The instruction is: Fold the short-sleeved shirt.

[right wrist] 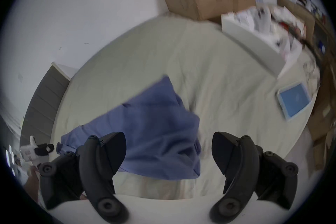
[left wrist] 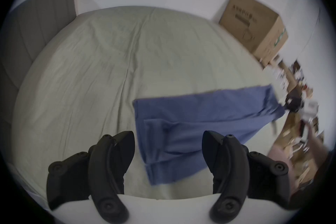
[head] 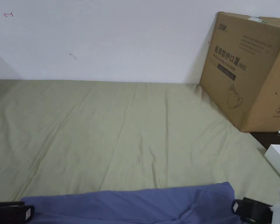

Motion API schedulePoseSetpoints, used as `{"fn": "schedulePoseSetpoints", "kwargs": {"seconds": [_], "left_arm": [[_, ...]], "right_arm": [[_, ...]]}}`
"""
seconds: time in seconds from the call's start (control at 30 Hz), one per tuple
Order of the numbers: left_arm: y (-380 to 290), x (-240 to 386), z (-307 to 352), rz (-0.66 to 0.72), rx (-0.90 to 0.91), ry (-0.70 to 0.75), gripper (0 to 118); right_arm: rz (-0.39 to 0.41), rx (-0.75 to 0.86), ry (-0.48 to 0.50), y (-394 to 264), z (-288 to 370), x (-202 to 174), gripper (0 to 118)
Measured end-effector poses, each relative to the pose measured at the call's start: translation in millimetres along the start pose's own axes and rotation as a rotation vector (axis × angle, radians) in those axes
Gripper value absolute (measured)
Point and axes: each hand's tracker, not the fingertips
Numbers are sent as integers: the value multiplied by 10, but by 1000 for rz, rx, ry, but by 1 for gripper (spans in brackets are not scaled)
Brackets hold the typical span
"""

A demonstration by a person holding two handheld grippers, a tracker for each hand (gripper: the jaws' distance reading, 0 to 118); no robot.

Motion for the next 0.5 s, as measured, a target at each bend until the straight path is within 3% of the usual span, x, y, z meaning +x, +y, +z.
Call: {"fn": "schedulePoseSetpoints", "kwargs": {"seconds": [0.13,0.23,0.27,0.3,0.37,0.4,0.43,0.47,0.5], "left_arm": [[6,373,609,59,272,-64,94],[-207,834,1025,-21,620,56,94],[-333,1001,1133,-60,741,105,94],[-458,1143,1189,-85,852,158,94],[-632,1355,1227,-110,984,233,93],[-697,1336,1162,-120,1012,265,81],[-730,1383,1151,-130,1011,272,60],[-767,1439,1135,-142,1005,281,27],[-796,1493,1119,-153,997,320,0]], "right_arm": [[209,299,89,122,680,-551,99],[353,783,102,-178,1231,-1027,99],[450,936,121,-331,1266,-1149,99],[481,1059,25,-500,1280,-1316,99],[484,1047,-125,-656,1244,-1598,98],[488,1041,-150,-730,1245,-1716,88],[463,947,8,-731,1174,-1713,63],[433,927,39,-773,1152,-1778,22],[398,917,29,-813,1129,-1824,0]]}}
